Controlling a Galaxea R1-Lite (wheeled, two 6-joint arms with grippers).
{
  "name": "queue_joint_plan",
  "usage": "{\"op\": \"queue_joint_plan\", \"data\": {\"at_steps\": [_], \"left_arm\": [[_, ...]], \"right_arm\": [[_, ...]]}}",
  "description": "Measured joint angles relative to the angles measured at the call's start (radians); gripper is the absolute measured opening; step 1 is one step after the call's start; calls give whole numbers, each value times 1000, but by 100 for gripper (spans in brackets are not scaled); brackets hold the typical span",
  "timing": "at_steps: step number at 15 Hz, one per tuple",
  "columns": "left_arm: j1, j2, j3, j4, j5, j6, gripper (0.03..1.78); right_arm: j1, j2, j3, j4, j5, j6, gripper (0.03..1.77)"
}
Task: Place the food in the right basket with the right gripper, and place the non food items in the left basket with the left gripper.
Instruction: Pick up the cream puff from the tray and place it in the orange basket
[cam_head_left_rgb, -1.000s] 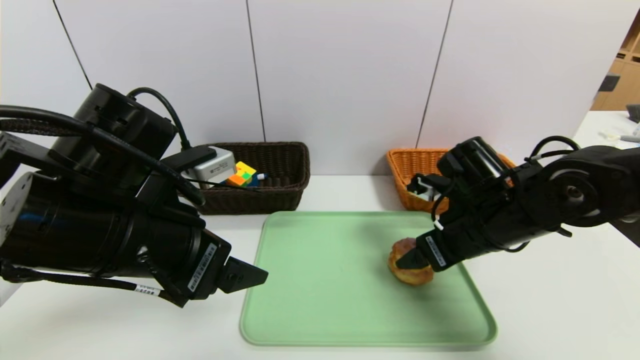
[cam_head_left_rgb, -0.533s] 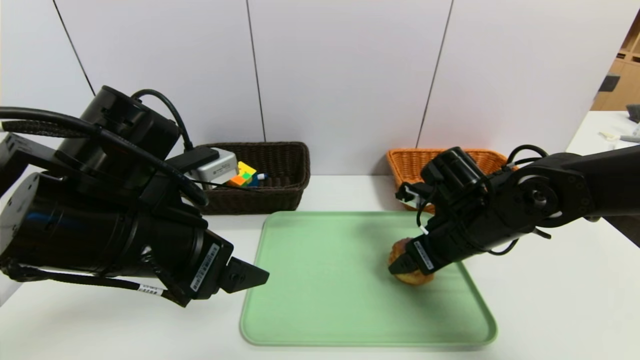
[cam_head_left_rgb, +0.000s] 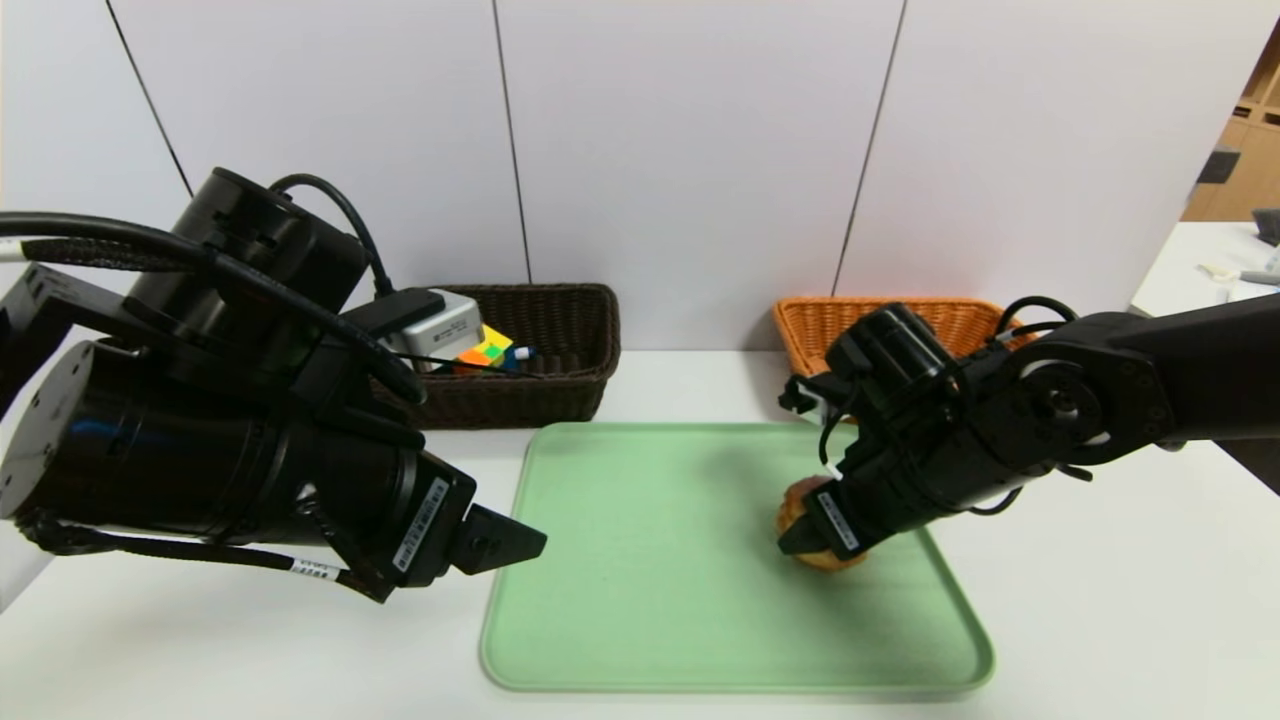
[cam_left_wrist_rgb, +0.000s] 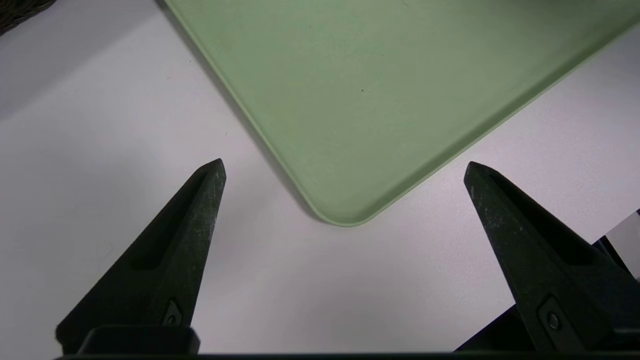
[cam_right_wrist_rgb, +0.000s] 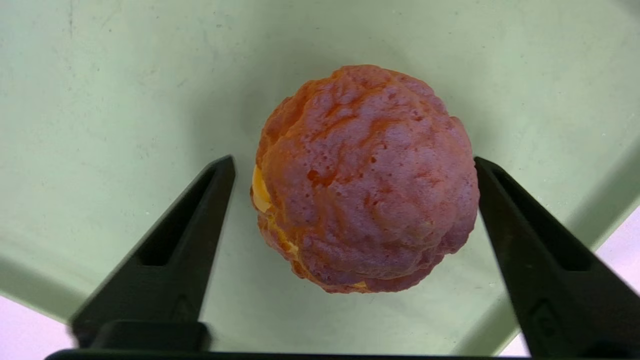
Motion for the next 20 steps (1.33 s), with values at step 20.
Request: {"op": "queue_joint_plan", "data": {"at_steps": [20], "left_arm": [[-1,-9,-1,-14,0,1,169]], "right_arm": [[-180,-130,-351,20,-45,-42,83]]}}
